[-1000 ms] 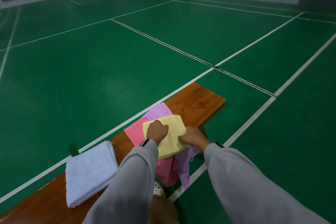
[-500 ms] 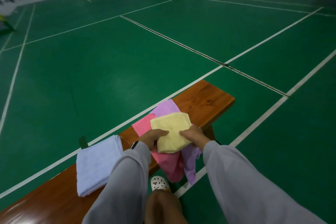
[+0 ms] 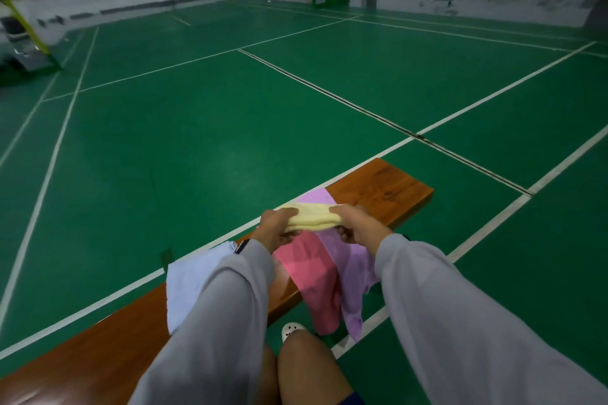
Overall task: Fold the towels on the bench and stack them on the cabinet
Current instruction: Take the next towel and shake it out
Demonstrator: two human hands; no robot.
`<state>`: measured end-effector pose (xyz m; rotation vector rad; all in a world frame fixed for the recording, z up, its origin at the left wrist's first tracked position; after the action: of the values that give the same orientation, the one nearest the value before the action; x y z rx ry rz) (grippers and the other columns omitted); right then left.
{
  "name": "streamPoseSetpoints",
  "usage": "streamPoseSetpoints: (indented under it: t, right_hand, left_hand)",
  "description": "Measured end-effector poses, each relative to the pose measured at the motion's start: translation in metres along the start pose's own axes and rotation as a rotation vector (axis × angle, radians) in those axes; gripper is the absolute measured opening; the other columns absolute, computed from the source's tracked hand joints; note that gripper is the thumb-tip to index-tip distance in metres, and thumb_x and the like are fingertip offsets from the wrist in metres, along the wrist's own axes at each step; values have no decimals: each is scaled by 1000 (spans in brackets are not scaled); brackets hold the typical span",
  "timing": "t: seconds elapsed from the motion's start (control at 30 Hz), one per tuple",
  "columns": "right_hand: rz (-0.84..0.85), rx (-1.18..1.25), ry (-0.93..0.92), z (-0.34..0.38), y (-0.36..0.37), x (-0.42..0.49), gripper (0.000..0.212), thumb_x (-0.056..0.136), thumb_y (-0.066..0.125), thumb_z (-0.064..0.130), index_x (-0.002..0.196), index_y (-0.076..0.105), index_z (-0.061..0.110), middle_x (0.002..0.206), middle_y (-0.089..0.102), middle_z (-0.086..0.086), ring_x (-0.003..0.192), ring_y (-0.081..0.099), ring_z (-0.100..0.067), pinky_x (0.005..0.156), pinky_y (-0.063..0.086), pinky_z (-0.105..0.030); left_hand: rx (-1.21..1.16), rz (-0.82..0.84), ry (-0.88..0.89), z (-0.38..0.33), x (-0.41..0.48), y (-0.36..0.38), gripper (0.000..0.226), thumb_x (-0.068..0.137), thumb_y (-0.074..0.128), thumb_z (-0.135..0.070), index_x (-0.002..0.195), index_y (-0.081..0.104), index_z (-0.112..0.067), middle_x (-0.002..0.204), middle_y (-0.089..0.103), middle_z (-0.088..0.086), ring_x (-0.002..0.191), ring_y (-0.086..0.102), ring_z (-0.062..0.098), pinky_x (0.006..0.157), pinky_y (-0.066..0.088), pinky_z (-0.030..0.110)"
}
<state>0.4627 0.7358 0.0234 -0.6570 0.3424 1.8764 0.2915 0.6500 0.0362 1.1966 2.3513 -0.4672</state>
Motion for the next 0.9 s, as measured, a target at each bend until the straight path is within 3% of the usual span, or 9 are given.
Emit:
streamPoseSetpoints:
  t: [0.1, 0.2, 0.37, 0.53, 0.67, 0.77, 0.83, 0.9]
  right_hand:
    - [68, -17, -18, 18, 14, -17, 33, 100, 55, 29, 69, 52, 17, 54, 41, -3, 35, 34, -9, 36, 26, -12]
    - [79, -3, -52, 37, 32, -31, 32, 97, 56, 29, 67, 49, 20, 54, 39, 0, 38, 33, -9, 39, 27, -13]
    - [141, -189, 68, 28, 74, -49, 26, 94, 46, 23, 68, 50, 20, 50, 42, 4, 35, 34, -8, 38, 28, -14]
    - [222, -251, 92, 33, 128, -80, 38, 95, 37, 16, 57, 42, 21, 43, 37, 5, 31, 28, -7, 34, 20, -12]
    - [267, -231, 73, 37, 175, -91, 36, 94, 40, 16, 58, 47, 19, 42, 41, 5, 31, 34, -7, 34, 24, -13]
    - [292, -162, 2, 43, 206, -92, 25, 93, 48, 14, 69, 54, 16, 46, 47, 1, 37, 43, -10, 37, 32, -15]
    - [276, -94, -73, 43, 220, -87, 8, 93, 58, 13, 85, 57, 14, 57, 54, -5, 43, 50, -15, 40, 37, -18]
    - [286, -101, -104, 32, 229, -82, 6, 94, 63, 14, 96, 57, 13, 65, 59, -8, 44, 54, -18, 41, 41, -21]
  left_hand:
    - [-32, -21, 7, -8, -12, -19, 12, 91, 69, -13, 93, 61, -4, 49, 55, 8, 30, 51, 13, 36, 37, 15]
    - [-81, -55, 38, -19, -29, -47, 14, 91, 69, -16, 87, 59, -7, 54, 52, 7, 30, 48, 12, 35, 36, 16]
    - [62, -10, -65, -4, -59, -107, 24, 91, 54, -16, 67, 54, -15, 53, 49, 1, 33, 40, 8, 39, 31, 13]
    - [53, 84, -178, 16, -89, -173, 26, 97, 48, -17, 77, 61, -8, 55, 57, -2, 38, 40, 5, 38, 28, 15]
    - [23, 51, -138, 18, -95, -216, 23, 96, 48, -16, 77, 60, -10, 59, 57, 0, 42, 44, 7, 37, 30, 16]
    - [-20, -14, -22, 13, -92, -242, 14, 93, 54, -17, 80, 59, -14, 64, 56, 1, 45, 47, 10, 39, 35, 17]
    - [-32, -84, 47, 15, -90, -256, 6, 95, 59, -20, 92, 61, -16, 70, 59, 2, 50, 54, 13, 45, 43, 21]
    - [-39, -122, 43, 32, -83, -267, 12, 99, 60, -23, 109, 59, -16, 86, 61, 5, 61, 62, 18, 53, 50, 26]
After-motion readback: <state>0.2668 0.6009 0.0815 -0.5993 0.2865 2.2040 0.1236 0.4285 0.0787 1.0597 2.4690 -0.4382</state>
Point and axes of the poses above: each hand's wrist, its own x-axis towards the middle knuckle, its own y-axis out of the palm, z = x × y, the point moved 2 cm from there along x, towards the middle knuckle
